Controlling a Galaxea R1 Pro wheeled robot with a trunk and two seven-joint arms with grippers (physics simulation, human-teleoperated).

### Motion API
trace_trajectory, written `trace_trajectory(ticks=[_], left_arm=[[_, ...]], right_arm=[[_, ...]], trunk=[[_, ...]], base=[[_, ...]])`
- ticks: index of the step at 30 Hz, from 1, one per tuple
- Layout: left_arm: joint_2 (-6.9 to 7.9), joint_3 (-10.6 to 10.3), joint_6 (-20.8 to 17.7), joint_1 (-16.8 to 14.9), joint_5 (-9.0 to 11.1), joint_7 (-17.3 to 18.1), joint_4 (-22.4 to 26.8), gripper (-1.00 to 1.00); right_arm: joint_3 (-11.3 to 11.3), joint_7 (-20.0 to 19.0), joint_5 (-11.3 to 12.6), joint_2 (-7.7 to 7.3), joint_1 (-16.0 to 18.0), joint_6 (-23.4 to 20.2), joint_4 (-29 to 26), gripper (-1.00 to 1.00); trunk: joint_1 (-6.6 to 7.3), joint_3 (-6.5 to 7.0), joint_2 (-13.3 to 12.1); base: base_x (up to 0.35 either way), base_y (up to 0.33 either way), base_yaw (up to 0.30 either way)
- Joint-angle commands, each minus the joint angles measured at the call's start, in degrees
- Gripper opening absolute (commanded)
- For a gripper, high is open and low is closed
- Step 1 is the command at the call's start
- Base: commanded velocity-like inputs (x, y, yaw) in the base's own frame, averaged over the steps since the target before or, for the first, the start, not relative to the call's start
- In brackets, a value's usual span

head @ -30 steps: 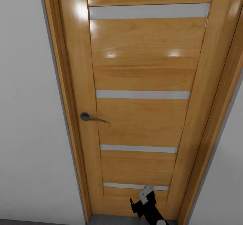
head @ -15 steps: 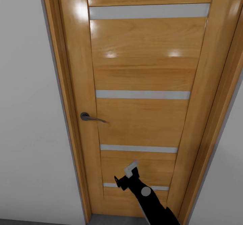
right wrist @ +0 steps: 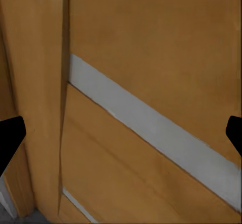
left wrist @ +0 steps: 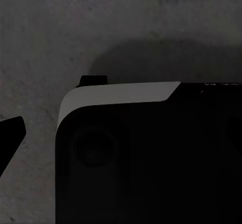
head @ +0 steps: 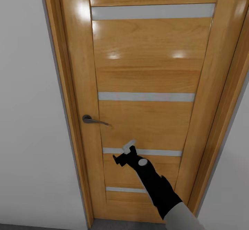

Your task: Move the two storage containers from the living room to the garage. In the garage, place one container on the floor and stack the other container on top of it (either order is fine).

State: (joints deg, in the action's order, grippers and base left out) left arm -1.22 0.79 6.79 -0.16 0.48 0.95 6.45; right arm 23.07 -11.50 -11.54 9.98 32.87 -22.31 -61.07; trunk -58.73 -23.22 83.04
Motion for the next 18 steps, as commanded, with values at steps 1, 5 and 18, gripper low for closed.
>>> trace_trajectory(ticks=[1, 5, 18], left_arm=[[-0.01, 0.1, 0.1, 0.0, 0.0, 0.1, 0.0, 1.00], [-0.01, 0.1, 0.1, 0.0, 0.0, 0.1, 0.1, 1.00], [-0.01, 0.1, 0.2, 0.0, 0.0, 0.1, 0.1, 1.00]], right_arm=[[0.0, -0.4, -0.6, 0.02, 0.6, -0.4, 0.4, 1.00], [0.1, -0.5, -1.2, 0.02, 7.5, -0.8, 7.8, 1.00], [0.2, -0.5, -5.4, 0.02, 12.0, -0.9, 12.7, 1.00]], trunk=[[0.00, -0.07, 0.0], [0.00, -0.07, 0.0], [0.00, -0.07, 0.0]], base=[[0.000, 0.000, 0.000], [0.000, 0.000, 0.000], [0.000, 0.000, 0.000]])
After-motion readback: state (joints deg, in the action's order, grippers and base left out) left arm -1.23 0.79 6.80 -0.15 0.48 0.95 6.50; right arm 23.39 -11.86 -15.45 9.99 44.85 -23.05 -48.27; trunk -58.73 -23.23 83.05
